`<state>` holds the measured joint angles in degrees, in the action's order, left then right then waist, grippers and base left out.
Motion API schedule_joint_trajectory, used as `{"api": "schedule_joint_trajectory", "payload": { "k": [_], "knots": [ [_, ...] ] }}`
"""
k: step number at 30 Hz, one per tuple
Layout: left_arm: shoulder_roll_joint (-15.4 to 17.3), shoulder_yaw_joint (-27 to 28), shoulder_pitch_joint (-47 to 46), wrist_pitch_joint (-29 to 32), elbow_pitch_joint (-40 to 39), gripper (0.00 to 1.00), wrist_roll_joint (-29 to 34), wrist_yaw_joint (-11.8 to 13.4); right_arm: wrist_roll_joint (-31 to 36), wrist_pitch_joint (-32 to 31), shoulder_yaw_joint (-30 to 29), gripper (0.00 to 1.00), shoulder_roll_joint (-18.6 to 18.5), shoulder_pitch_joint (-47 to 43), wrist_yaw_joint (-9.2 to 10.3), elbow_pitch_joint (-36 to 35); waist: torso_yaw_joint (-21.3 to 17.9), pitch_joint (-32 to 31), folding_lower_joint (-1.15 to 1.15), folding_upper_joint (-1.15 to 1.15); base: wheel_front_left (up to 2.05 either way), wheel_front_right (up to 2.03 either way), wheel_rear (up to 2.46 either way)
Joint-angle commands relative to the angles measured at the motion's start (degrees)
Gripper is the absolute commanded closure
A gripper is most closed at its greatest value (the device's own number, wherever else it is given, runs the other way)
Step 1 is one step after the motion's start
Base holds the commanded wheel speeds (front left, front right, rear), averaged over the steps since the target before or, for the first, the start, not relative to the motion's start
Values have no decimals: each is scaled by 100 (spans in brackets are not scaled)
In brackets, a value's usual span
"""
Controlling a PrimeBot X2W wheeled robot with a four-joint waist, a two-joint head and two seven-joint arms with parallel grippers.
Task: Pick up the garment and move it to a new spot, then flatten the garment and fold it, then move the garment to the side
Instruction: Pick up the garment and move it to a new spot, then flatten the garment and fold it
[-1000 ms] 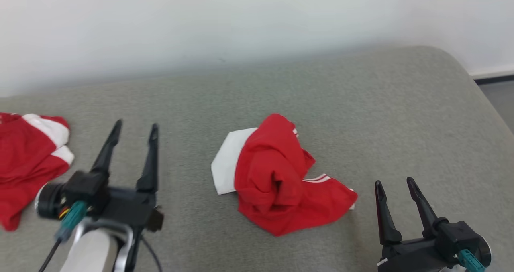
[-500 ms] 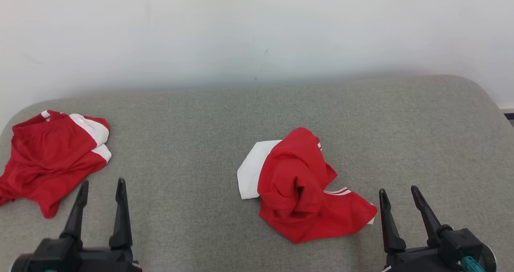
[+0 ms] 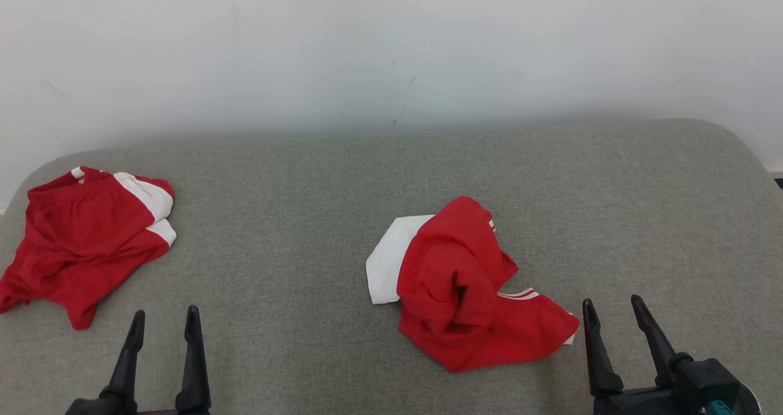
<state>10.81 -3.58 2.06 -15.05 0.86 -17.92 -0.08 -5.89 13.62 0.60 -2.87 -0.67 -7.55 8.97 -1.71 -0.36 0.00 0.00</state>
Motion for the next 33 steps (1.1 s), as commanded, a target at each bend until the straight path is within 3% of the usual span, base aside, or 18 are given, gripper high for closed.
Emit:
{"api": "schedule_joint_trajectory", "payload": {
  "k": [1,13,33],
  "knots": [
    [-28,24,71,-19,9,0,16,-34,0,-8,-13,0,-2,-57,12,2,5,2,0,0,0,0,0],
    [-229,286,196,-19,138,0,308,-343,-40,-13,-15,0,-2,-58,12,93,74,21,0,0,0,0,0],
    [-448,501,146,-20,306,0,515,-584,-57,-34,18,0,-2,-3,12,189,36,37,0,0,0,0,0]
  ]
}}
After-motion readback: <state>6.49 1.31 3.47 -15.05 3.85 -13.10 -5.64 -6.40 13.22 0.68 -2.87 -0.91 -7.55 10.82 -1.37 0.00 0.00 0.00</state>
